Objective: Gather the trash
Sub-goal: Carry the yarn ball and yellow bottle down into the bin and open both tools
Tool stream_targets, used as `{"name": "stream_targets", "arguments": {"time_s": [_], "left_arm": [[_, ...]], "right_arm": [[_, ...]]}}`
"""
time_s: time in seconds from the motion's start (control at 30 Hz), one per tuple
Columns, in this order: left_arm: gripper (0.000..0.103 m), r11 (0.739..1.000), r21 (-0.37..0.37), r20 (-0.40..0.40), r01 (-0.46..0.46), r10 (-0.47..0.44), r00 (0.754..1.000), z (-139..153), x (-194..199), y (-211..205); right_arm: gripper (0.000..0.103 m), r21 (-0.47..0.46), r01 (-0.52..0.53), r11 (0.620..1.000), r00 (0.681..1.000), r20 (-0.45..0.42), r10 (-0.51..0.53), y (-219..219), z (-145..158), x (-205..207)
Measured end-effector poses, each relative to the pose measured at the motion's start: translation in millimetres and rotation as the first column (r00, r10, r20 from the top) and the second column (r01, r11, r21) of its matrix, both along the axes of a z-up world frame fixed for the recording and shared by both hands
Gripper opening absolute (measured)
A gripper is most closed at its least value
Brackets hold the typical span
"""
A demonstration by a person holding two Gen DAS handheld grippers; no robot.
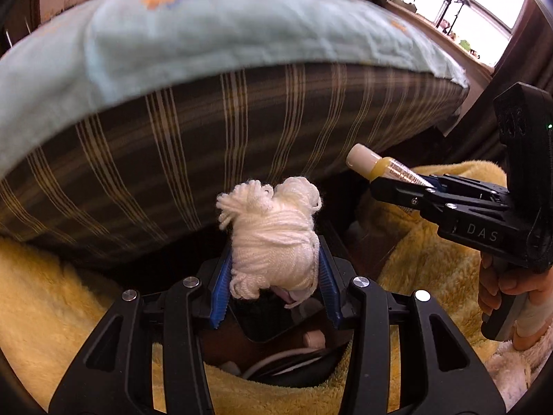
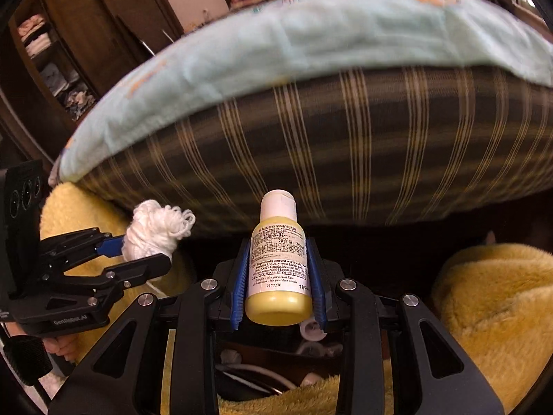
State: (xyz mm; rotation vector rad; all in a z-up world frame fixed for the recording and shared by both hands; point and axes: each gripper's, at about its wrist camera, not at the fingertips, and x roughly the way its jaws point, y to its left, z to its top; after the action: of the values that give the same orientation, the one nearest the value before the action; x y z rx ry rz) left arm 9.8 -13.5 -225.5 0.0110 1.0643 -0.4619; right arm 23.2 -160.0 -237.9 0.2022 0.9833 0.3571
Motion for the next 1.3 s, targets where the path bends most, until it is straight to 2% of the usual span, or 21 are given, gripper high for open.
{"name": "stream_targets", "arguments": {"time_s": [0.37,0.53,0.73,0.8,0.83,0.9,1.13,1.3], "left_arm": [[0.042,0.999,0.039,-0.156,0.008,-0.002,0.988,-49,11,-11],[0.042,0.999,0.042,-0.182,0.006,0.001,0.983,-55,13,-14],[0.044,0.999,0.041,-0.182,0.004,0.004,0.983,-55,11,-11],[0.047,0.999,0.041,-0.179,0.001,0.007,0.984,-53,13,-11],[0.050,0.999,0.042,-0.174,-0.002,0.009,0.985,-52,14,-13],[0.055,0.999,0.048,-0.157,-0.008,0.016,0.988,-48,14,-13],[0.081,0.998,0.068,-0.074,-0.016,0.021,0.997,-26,10,-13],[0.088,0.998,0.054,-0.026,-0.030,0.032,0.999,-5,13,-10]], "right_arm": [[0.032,0.008,-0.017,1.000,0.990,-0.143,0.018,13,-44,11],[0.032,0.016,-0.007,1.000,0.984,-0.176,0.009,12,-55,13],[0.033,0.020,0.011,1.000,0.986,-0.168,-0.007,2,-55,20],[0.041,0.023,0.021,1.000,0.987,-0.160,-0.017,-2,-49,23],[0.049,0.023,0.026,0.999,0.988,-0.154,-0.022,-7,-44,26],[0.053,0.022,0.034,0.999,0.989,-0.145,-0.030,-12,-39,27],[0.084,0.039,0.090,0.995,0.991,-0.100,-0.086,-25,-22,26],[0.087,0.068,0.099,0.993,0.994,-0.058,-0.095,-39,-3,25]]}}
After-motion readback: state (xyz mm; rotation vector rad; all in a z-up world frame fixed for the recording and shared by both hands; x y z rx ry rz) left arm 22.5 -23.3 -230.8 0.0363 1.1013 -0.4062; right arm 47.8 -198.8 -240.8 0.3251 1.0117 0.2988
